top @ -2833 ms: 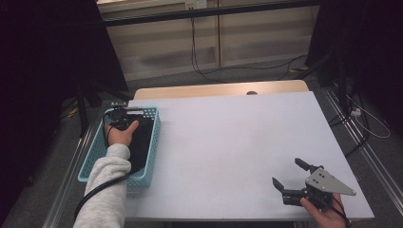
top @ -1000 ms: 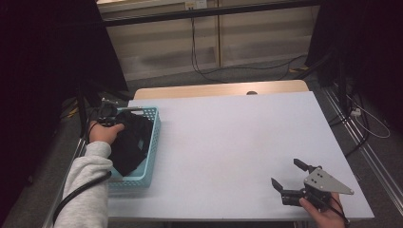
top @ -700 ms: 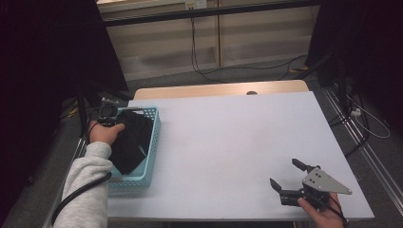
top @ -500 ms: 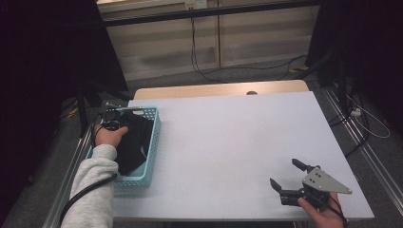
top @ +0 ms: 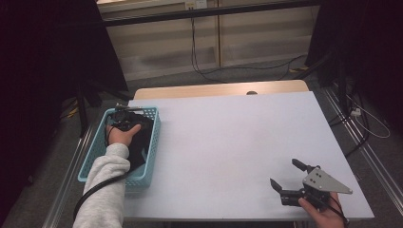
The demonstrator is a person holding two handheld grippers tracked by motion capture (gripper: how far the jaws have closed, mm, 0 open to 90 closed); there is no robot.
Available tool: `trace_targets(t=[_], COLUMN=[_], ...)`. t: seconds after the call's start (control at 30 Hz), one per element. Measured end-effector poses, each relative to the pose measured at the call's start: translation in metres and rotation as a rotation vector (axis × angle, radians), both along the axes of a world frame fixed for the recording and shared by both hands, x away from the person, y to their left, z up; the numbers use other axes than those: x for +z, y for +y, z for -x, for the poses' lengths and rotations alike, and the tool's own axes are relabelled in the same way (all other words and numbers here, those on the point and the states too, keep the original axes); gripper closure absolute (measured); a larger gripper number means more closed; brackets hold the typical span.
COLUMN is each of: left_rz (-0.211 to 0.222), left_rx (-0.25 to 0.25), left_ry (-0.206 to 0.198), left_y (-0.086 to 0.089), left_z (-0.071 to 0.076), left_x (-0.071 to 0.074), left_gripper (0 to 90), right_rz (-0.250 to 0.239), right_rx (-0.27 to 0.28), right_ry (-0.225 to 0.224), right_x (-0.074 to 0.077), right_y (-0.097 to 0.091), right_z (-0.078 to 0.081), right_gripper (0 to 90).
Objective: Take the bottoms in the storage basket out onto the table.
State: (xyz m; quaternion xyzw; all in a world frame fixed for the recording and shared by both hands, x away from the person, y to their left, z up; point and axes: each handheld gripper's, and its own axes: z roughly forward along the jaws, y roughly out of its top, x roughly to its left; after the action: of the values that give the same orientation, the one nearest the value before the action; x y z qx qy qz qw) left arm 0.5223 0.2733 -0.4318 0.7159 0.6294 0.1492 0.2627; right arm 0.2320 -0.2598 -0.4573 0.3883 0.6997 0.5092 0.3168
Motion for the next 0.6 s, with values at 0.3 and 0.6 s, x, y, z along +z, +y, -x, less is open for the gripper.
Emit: trace_targets(t=[0.3,0.6], left_rz=[-0.168,-0.171], left_rx=[-0.096,-0.064], left_ry=[0.043,0.012], left_y=[-0.010,0.002], left_z=[0.001,0.007], left_x=[-0.015,-0.013], left_gripper=[0.1,15.3], right_rz=[-0.001,0.000], right_rx=[-0.001,-0.006], right_ry=[-0.001,-0.001], right_x=[0.000,0.000], right_y=[0.000,-0.002], right_z=[0.000,0.002], right_gripper=[2.8,2.8])
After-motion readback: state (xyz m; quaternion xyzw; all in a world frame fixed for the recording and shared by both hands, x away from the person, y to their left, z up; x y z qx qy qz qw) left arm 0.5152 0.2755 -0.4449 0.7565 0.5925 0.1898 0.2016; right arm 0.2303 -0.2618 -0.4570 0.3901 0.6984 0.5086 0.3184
